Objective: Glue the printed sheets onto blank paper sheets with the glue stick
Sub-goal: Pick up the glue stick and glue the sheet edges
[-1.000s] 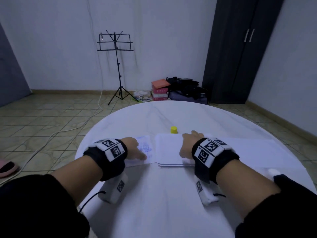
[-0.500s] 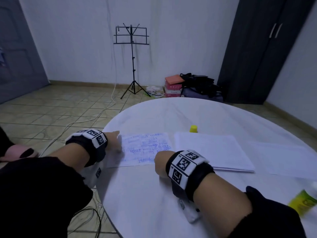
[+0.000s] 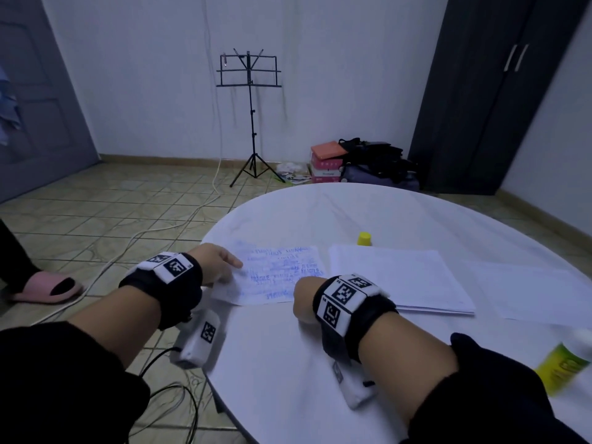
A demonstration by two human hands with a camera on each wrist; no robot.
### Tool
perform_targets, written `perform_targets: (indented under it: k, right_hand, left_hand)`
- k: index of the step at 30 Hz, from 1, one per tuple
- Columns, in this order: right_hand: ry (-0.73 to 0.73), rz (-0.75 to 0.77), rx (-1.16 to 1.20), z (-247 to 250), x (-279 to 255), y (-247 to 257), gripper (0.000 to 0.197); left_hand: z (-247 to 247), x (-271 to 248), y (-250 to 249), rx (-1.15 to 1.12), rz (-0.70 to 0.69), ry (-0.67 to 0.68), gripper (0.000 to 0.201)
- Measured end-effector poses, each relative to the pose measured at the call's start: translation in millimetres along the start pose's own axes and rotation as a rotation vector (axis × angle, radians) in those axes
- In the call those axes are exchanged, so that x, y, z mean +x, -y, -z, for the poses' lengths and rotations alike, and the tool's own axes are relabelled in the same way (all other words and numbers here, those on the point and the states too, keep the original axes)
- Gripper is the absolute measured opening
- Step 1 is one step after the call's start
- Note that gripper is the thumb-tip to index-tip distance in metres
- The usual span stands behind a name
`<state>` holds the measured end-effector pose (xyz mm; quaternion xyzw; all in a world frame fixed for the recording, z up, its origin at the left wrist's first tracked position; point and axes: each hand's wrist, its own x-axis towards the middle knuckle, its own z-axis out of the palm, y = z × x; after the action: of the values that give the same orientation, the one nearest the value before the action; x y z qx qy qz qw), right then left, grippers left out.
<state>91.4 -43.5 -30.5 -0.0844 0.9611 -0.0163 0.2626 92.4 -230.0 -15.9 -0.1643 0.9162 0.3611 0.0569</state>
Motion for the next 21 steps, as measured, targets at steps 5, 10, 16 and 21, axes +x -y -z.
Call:
perform_targets:
  k: [5,10,16,21]
  right_hand:
    - [-0.217,0.143,0.189,10.6,-30.3,-17.0,0.035]
    - [-0.487,0.192,0.642,13.0,-50.6,-42.7,0.027]
    - [-0.534,0.115,0.905,3.6,-90.5,-94.3,0.017]
    - [-0.366,-0.069,0.674,-14.8,-122.3,-151.9,0.036]
  left_hand:
    - [2.8,-36.4,-4.6,0.103,-0.194,-0.151,0.046]
    - [15.9,-68.6,-4.6,-0.042,-0.352,-0.234,0.039]
    - [3.0,-101.1,-20.5,-0.236,-0.332,-0.054,0.047]
    - [-46.6,-131.8,-47.4,-0.160,-0.323,0.166,0.048]
